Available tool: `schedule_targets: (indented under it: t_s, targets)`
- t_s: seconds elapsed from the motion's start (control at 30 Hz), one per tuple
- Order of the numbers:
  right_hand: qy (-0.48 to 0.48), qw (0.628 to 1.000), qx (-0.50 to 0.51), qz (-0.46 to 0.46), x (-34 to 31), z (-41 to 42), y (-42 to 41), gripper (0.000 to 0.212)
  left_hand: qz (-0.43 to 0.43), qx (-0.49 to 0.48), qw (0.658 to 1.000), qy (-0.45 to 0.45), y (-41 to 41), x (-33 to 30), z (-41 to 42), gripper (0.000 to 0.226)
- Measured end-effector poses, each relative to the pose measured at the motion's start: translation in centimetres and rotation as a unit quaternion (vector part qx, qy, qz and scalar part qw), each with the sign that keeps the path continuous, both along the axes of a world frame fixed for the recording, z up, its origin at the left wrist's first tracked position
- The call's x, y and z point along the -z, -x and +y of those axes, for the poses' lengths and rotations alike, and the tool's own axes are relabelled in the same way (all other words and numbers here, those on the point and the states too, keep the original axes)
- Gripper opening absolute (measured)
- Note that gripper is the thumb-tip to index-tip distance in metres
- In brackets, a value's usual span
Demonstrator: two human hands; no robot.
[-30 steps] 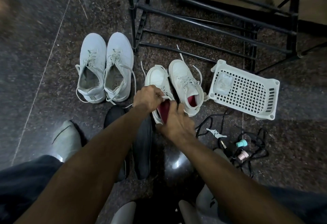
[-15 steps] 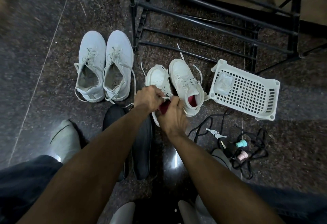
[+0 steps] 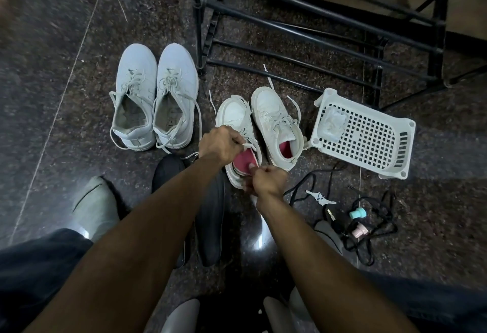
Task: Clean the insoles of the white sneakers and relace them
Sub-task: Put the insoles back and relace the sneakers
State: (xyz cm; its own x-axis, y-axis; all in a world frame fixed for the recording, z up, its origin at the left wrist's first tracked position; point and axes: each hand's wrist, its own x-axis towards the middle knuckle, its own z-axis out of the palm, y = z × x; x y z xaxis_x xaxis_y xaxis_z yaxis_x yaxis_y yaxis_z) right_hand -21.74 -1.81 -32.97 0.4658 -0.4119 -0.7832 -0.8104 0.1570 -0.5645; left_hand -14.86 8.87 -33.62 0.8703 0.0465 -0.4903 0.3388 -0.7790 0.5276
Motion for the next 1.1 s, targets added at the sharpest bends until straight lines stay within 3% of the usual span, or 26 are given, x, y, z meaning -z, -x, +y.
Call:
schedule_targets:
  t_s: [0.17, 0.33, 0.4, 0.5, 0.63, 0.7, 1.1]
  targets:
    - [0.178, 0.978, -0.106, 0.016, 0.3, 1.6, -2.6, 0.018, 0.003, -0.003, 1.000, -0.017, -0.1, 0.2, 0.0, 0.010]
    - [0.262, 0.922, -0.283, 0.017, -0.1, 1.5, -2.1, 0.022, 0.003, 0.003, 1.000, -0.016, -0.2, 0.2, 0.0, 0.012]
    - [0.305, 0.870, -0.388, -0.007, -0.4, 0.9, -1.1, 0.021, 0.001, 0.006, 1.000, -0.010, -0.2, 0.3, 0.1, 0.012]
    - [0.386, 0.751, -0.528, -0.092, -0.8, -0.8, 1.1, 0.028, -0.001, 0.007, 1.000, -0.003, -0.1, 0.3, 0.1, 0.012]
    - [0.359, 0.630, -0.677, -0.129, -0.5, -2.9, 3.1, 0.059, 0.000, 0.000, 1.000, 0.002, 0.0, 0.0, 0.1, 0.013]
    - [0.354, 0.591, -0.717, -0.110, -0.5, -3.4, 2.8, 0.064, 0.002, 0.003, 1.000, 0.002, 0.0, -0.1, 0.1, 0.013]
    - [0.278, 0.592, -0.756, 0.025, -0.5, -0.5, -2.3, 0.033, 0.008, 0.014, 1.000, 0.002, -0.1, 0.2, 0.2, 0.012]
